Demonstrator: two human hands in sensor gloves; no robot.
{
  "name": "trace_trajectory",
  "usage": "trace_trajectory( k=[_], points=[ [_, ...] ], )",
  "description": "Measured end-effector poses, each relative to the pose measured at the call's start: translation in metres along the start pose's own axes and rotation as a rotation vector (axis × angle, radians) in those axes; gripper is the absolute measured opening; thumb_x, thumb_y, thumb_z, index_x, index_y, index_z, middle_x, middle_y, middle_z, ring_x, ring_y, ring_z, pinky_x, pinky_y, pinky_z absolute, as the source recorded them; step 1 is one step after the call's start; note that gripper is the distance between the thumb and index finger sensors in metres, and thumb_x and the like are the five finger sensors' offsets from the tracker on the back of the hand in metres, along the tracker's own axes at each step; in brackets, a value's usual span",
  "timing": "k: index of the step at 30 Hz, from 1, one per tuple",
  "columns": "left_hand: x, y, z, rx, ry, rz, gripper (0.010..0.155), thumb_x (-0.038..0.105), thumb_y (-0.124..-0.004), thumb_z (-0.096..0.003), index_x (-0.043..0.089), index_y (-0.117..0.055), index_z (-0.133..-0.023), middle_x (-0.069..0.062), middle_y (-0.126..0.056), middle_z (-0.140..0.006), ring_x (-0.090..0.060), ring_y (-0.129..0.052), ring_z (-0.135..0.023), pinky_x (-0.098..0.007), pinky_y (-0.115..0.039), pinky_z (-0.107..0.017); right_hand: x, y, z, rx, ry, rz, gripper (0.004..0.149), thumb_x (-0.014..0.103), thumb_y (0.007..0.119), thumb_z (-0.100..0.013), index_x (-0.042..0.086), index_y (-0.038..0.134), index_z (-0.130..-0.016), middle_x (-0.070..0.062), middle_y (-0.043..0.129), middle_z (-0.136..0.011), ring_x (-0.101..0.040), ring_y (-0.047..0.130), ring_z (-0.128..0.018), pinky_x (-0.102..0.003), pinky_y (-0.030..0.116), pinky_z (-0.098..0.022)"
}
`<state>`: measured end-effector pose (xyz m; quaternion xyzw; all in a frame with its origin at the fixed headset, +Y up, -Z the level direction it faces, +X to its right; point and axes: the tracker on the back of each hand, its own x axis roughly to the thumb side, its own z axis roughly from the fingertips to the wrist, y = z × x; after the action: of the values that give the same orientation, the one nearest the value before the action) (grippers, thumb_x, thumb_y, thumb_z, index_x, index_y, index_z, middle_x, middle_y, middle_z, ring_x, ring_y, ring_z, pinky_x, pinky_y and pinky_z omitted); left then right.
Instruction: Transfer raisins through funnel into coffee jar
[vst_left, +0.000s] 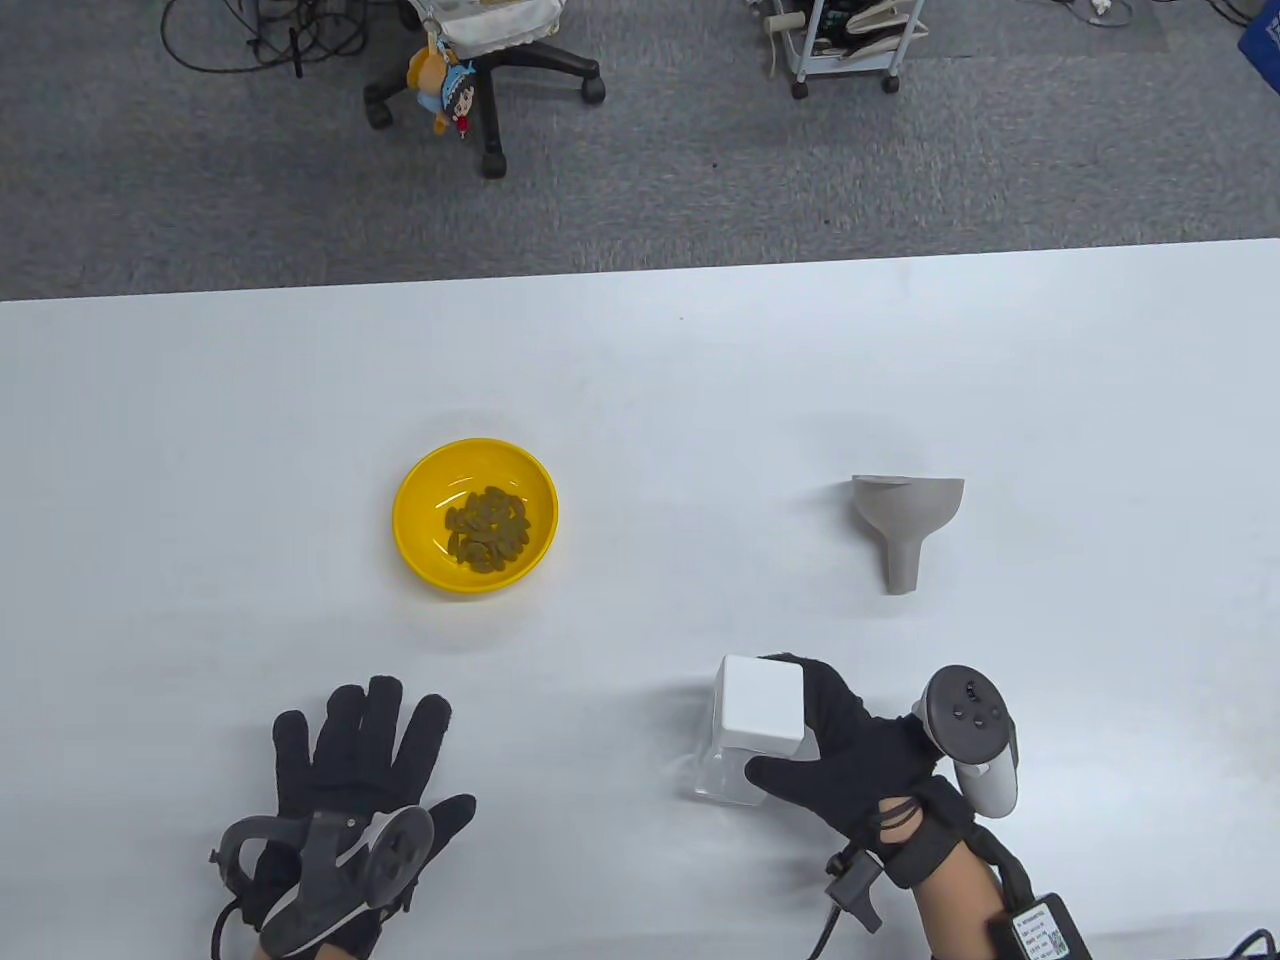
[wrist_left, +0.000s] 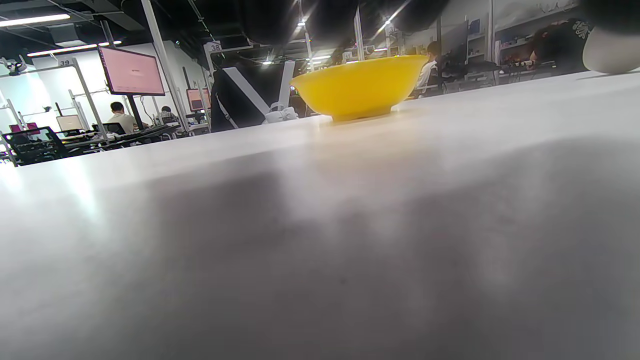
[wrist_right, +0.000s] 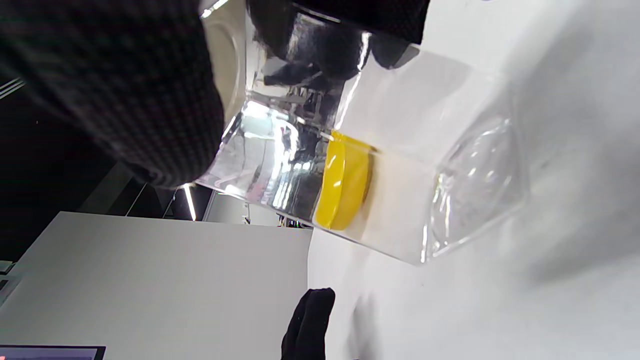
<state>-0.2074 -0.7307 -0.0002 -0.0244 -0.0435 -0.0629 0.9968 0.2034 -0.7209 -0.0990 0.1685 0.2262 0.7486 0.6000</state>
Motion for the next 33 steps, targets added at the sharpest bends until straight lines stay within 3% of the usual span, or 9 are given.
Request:
trace_trajectory(
  k=[5, 11, 13, 18, 24, 28, 32, 33],
  points=[
    [0.004, 0.009, 0.002, 0.043, -0.055, 0.043, 0.087, 0.084, -0.067, -0.0348, 0.046, -0.045, -0.110, 0.001, -0.048, -0.124, -0.035, -0.050, -0.113, -0.070, -0.039, -0.078, 0.006, 0.004, 0.003, 0.011, -0.023, 0.032, 0.091, 0.055, 0.100, -0.034, 0.021, 0.049, -0.102, -0.012, 0.059, -0.111, -0.039, 0.061, -0.105, -0.073, 0.042, -0.073],
    [0.015, 0.044, -0.003, 0.109, -0.131, 0.075, 0.084, 0.083, -0.067, -0.0358, 0.044, -0.051, -0.109, 0.000, -0.053, -0.123, -0.036, -0.054, -0.112, -0.068, -0.044, -0.078, 0.010, 0.006, 0.005, 0.005, -0.040, 0.022, 0.090, 0.056, 0.100, -0.034, 0.021, 0.050, -0.102, -0.012, 0.059, -0.111, -0.038, 0.061, -0.105, -0.073, 0.042, -0.073],
    [0.022, 0.056, -0.012, 0.103, -0.146, 0.207, 0.082, 0.081, -0.068, -0.0362, 0.043, -0.057, -0.108, -0.001, -0.059, -0.121, -0.037, -0.055, -0.111, -0.068, -0.045, -0.078, 0.011, 0.007, 0.004, 0.003, -0.044, 0.021, 0.090, 0.055, 0.100, -0.034, 0.021, 0.050, -0.102, -0.012, 0.059, -0.111, -0.038, 0.061, -0.105, -0.073, 0.042, -0.073],
    [0.047, 0.081, -0.042, 0.086, -0.205, 0.530, 0.083, 0.081, -0.066, -0.0378, 0.042, -0.054, -0.110, -0.002, -0.056, -0.122, -0.038, -0.055, -0.111, -0.066, -0.047, -0.078, 0.011, 0.008, 0.005, 0.027, -0.052, 0.013, 0.090, 0.055, 0.100, -0.034, 0.021, 0.050, -0.102, -0.012, 0.059, -0.111, -0.039, 0.062, -0.105, -0.073, 0.042, -0.073],
    [0.093, 0.080, -0.071, -0.022, -0.376, 1.211, 0.087, 0.081, -0.071, -0.0397, 0.040, -0.046, -0.112, -0.005, -0.051, -0.123, -0.039, -0.057, -0.110, -0.067, -0.048, -0.078, 0.012, 0.018, -0.001, 0.083, -0.035, 0.026, 0.091, 0.056, 0.100, -0.034, 0.020, 0.051, -0.102, -0.012, 0.064, -0.108, -0.039, 0.065, -0.103, -0.073, 0.044, -0.073],
    [0.110, 0.072, -0.078, -0.070, -0.475, 1.295, 0.092, 0.082, -0.077, -0.0399, 0.041, -0.038, -0.113, -0.004, -0.048, -0.125, -0.038, -0.056, -0.111, -0.067, -0.049, -0.079, 0.014, 0.032, -0.002, 0.139, -0.031, 0.066, 0.090, 0.056, 0.100, -0.034, 0.020, 0.053, -0.102, -0.012, 0.066, -0.107, -0.038, 0.067, -0.102, -0.073, 0.044, -0.073],
    [0.116, 0.067, -0.076, -0.107, -0.527, 1.351, 0.093, 0.078, -0.087, -0.0393, 0.035, -0.049, -0.112, -0.003, -0.065, -0.119, -0.039, -0.069, -0.105, -0.064, -0.057, -0.076, 0.018, 0.039, -0.003, 0.156, -0.047, 0.097, 0.090, 0.054, 0.100, -0.034, 0.020, 0.054, -0.102, -0.013, 0.067, -0.107, -0.038, 0.069, -0.102, -0.073, 0.045, -0.073],
    [0.116, 0.070, -0.073, -0.116, -0.543, 1.321, 0.095, 0.077, -0.089, -0.0375, 0.035, -0.048, -0.112, -0.004, -0.063, -0.120, -0.040, -0.067, -0.105, -0.065, -0.056, -0.077, 0.017, 0.038, -0.004, 0.145, -0.042, 0.106, 0.090, 0.056, 0.100, -0.034, 0.020, 0.054, -0.102, -0.012, 0.068, -0.107, -0.037, 0.070, -0.102, -0.073, 0.046, -0.073]
  ],
)
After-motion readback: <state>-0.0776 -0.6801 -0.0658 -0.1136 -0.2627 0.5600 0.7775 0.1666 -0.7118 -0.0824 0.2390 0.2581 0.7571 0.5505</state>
